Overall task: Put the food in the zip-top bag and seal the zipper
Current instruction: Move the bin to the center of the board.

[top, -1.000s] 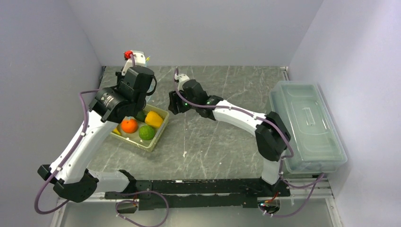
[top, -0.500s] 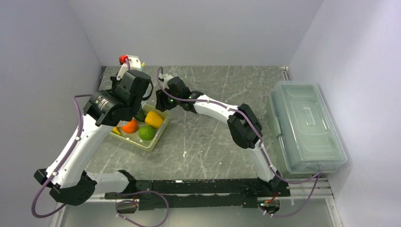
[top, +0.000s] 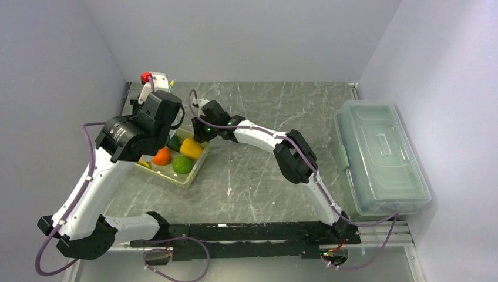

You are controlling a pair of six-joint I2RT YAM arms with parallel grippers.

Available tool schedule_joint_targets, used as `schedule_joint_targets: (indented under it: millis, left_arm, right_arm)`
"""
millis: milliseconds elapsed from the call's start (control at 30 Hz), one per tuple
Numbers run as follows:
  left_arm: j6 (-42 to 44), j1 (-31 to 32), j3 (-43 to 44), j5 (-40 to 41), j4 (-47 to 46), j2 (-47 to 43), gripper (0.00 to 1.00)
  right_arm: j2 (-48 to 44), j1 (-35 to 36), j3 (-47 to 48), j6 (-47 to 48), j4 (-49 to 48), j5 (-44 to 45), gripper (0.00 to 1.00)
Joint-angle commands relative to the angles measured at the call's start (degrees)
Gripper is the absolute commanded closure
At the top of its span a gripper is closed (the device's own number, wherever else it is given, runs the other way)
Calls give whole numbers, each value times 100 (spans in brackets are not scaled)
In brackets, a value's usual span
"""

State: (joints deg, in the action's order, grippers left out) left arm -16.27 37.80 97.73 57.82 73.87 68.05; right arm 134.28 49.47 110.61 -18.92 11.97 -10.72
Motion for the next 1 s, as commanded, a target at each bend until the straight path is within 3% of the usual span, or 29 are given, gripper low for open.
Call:
schedule_joint_targets:
  millis: [0, 167, 200, 600, 967]
  left_arm:
    - [-170, -18, 163, 113, 40, -191, 100]
    - [-195, -21, 132, 98, 73, -196, 100]
    - [-202, -19, 139, 105, 83, -196, 100]
    - [-179, -23, 169, 146, 29, -62, 100]
    - [66, -23, -47, 22, -562, 73, 100]
  right_arm:
    - [-2, 110, 230, 206, 14, 336, 68]
    - [-91, 141, 118, 298, 64, 462, 98]
    - [-166, 142, 6, 307, 30, 526, 100]
    - [-1482, -23, -1937, 319, -713, 1055, 100]
    - [-3253, -765, -4068, 98, -1170, 1294, 100]
